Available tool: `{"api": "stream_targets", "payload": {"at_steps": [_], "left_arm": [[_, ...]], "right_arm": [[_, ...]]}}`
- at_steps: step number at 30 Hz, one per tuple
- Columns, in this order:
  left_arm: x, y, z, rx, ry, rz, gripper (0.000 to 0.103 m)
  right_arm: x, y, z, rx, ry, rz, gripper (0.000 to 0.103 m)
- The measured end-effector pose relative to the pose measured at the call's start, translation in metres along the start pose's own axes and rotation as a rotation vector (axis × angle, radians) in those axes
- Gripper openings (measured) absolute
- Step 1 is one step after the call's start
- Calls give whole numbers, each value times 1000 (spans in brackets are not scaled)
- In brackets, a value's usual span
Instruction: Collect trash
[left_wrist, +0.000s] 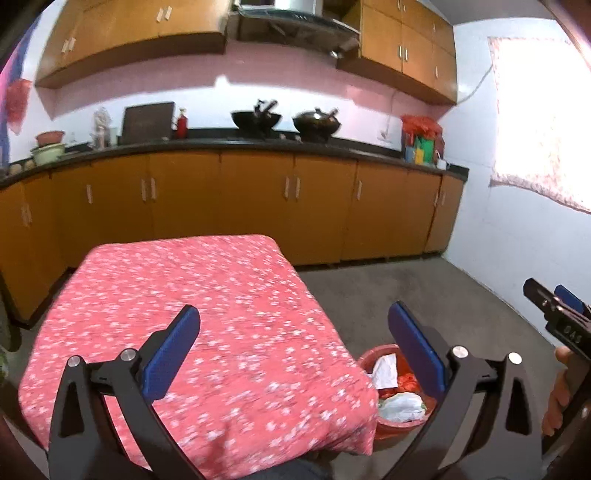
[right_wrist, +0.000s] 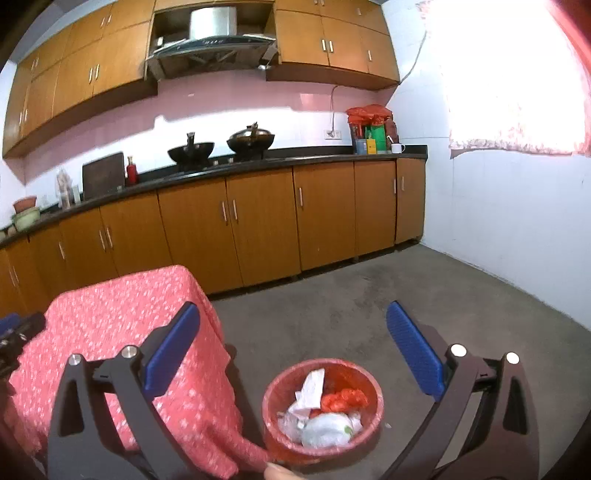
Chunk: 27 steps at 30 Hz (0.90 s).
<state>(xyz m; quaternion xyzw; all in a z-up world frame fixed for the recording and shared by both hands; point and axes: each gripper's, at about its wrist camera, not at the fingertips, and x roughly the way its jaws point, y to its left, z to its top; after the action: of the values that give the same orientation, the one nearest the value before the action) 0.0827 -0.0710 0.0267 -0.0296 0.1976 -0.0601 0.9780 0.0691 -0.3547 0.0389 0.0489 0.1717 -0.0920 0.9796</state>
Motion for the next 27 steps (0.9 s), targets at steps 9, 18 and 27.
{"api": "stream_targets", "payload": {"at_steps": [9, 18, 27], "left_arm": [[-44, 39, -17, -33, 12, 84, 101], [-72, 56, -41, -5, -17, 155, 101], [-82, 56, -54, 27, -19, 152, 101]], "right_arm": [[-59, 42, -22, -64, -73, -62, 99], [-80, 68, -44, -135, -48, -52, 99], [-97, 79, -61, -148, -57, -31, 99]]}}
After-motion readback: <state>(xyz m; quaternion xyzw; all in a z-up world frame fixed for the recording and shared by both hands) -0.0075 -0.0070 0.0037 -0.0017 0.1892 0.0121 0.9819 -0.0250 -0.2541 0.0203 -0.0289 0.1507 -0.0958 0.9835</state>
